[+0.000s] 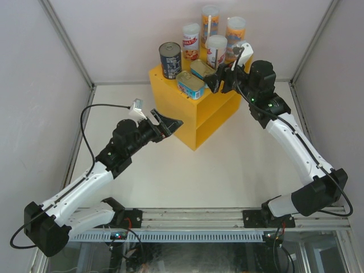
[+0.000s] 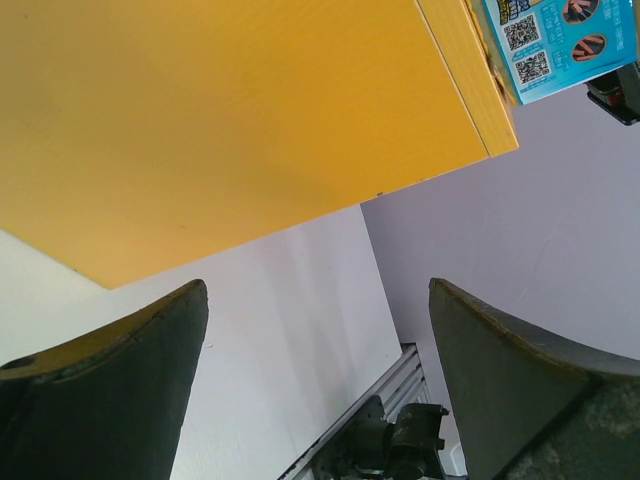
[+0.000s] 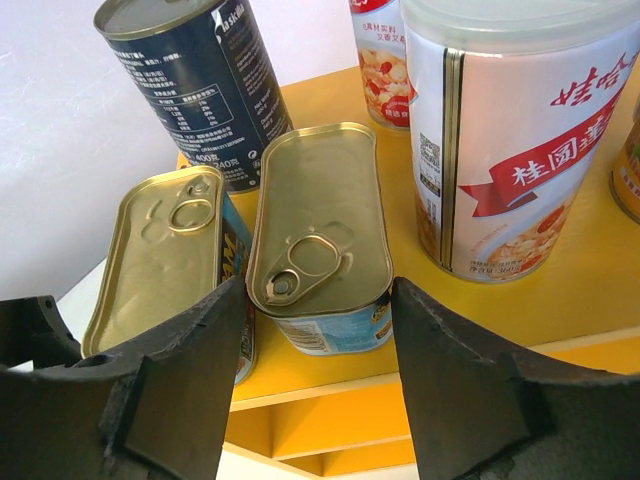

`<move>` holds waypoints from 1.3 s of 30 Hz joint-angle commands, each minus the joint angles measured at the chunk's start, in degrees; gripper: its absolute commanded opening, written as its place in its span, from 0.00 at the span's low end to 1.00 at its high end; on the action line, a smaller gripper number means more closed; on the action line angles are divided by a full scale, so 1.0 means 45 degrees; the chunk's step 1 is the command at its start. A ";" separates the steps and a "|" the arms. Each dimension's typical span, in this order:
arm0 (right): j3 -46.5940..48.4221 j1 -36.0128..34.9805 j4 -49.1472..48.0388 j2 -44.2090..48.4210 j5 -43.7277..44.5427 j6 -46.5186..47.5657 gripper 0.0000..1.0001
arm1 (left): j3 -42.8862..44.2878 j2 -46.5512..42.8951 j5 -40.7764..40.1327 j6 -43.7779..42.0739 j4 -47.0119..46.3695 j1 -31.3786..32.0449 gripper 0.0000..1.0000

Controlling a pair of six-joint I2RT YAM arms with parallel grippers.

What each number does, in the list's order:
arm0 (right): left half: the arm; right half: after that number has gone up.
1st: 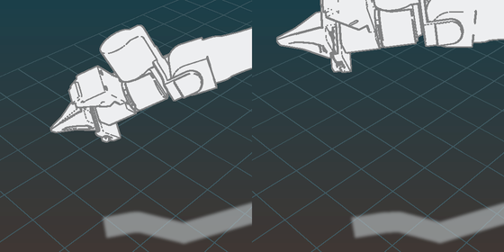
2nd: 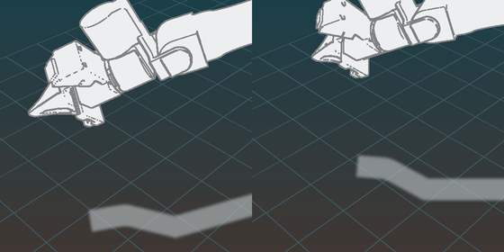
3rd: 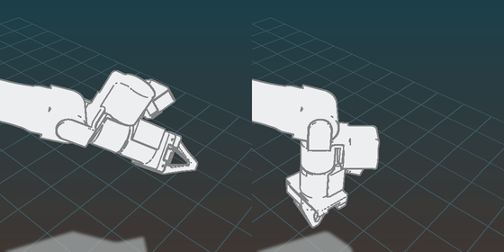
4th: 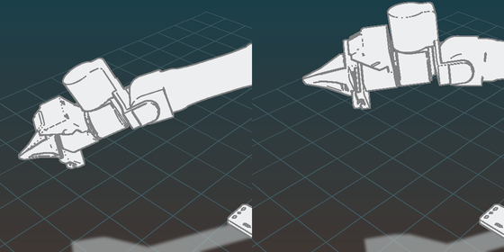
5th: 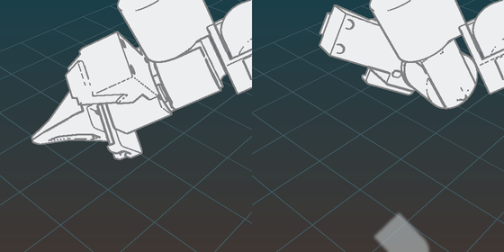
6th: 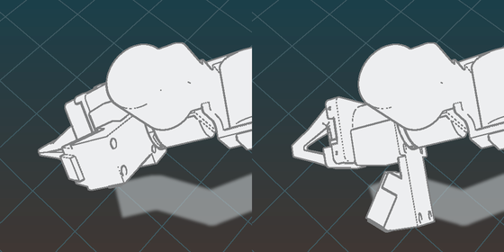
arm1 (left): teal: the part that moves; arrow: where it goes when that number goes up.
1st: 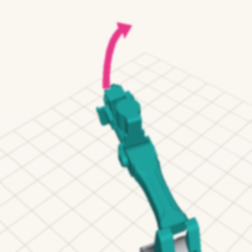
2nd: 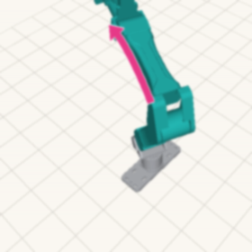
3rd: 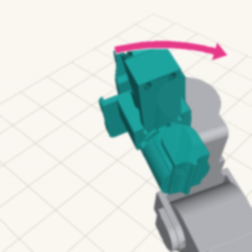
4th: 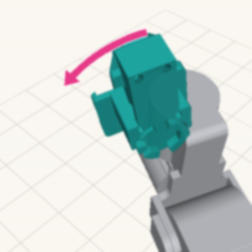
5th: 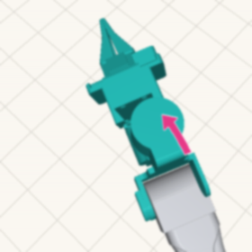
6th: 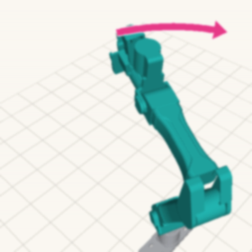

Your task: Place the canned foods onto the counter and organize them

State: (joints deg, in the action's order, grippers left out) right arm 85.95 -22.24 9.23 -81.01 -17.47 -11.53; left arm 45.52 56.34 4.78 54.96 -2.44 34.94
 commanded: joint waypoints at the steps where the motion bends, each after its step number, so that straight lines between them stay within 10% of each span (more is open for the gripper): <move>1: -0.0019 0.0166 -0.0197 -0.0121 -0.0227 0.0267 0.57 | 0.0201 0.0020 0.0131 0.0113 -0.0572 -0.0118 0.94; 39: -0.0370 0.1055 -0.0094 0.0179 -0.3211 0.1096 0.47 | 0.0392 0.0365 0.0350 0.0091 -0.0611 -0.0205 0.95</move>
State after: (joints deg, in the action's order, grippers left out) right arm 85.10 -17.69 7.62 -81.41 -29.12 -7.62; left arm 45.52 58.08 5.34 54.94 -2.48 34.48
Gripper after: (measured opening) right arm 0.515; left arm 0.945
